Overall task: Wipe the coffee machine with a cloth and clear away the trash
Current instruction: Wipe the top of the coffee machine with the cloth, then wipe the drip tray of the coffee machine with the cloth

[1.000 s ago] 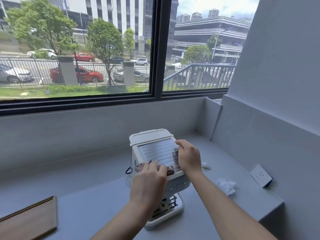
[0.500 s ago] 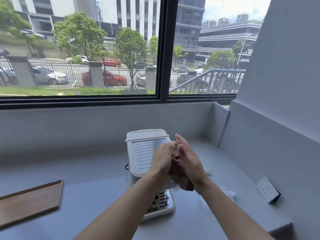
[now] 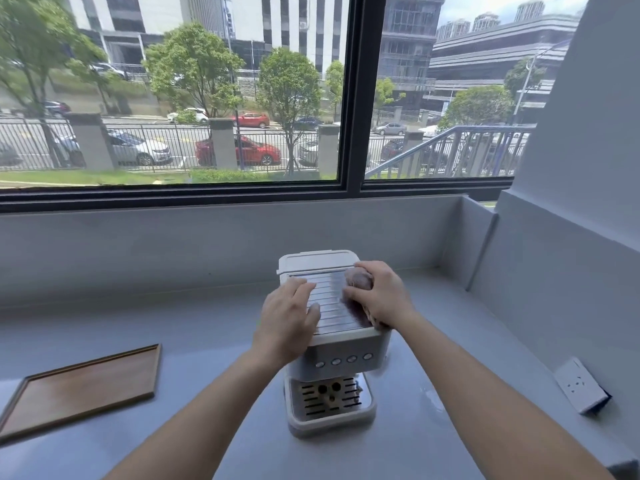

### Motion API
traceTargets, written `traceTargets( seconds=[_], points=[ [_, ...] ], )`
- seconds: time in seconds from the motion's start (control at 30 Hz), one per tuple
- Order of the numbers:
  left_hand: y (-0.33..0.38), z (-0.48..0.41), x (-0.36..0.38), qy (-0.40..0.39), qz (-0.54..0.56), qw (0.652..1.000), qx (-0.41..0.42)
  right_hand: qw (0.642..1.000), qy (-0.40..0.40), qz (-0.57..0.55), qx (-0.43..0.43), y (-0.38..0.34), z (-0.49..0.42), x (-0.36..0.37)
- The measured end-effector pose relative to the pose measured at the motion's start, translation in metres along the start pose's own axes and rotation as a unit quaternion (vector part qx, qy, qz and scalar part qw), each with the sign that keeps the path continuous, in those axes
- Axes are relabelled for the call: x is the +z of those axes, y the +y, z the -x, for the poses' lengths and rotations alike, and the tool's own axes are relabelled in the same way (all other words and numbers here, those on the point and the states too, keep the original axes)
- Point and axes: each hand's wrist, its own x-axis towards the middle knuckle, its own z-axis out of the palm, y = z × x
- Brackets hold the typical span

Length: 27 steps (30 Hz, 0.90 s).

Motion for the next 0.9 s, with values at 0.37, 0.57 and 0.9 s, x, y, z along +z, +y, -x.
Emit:
traceTargets(
  seconds=[0.37,0.57,0.9],
  points=[
    [-0.009,0.002,0.028,-0.024,0.052,0.998,-0.015,0.995,0.092,0.006,-0.027,-0.004,0.045,0.000],
    [-0.007,0.003,0.026,0.000,0.076,0.997,-0.025,0.973,0.164,0.046,-0.154,-0.033,0.091,0.030],
    [-0.038,0.057,0.008,0.041,0.086,0.984,-0.152,0.933,0.165,0.074,-0.312,-0.004,0.140,0.032]
  ],
)
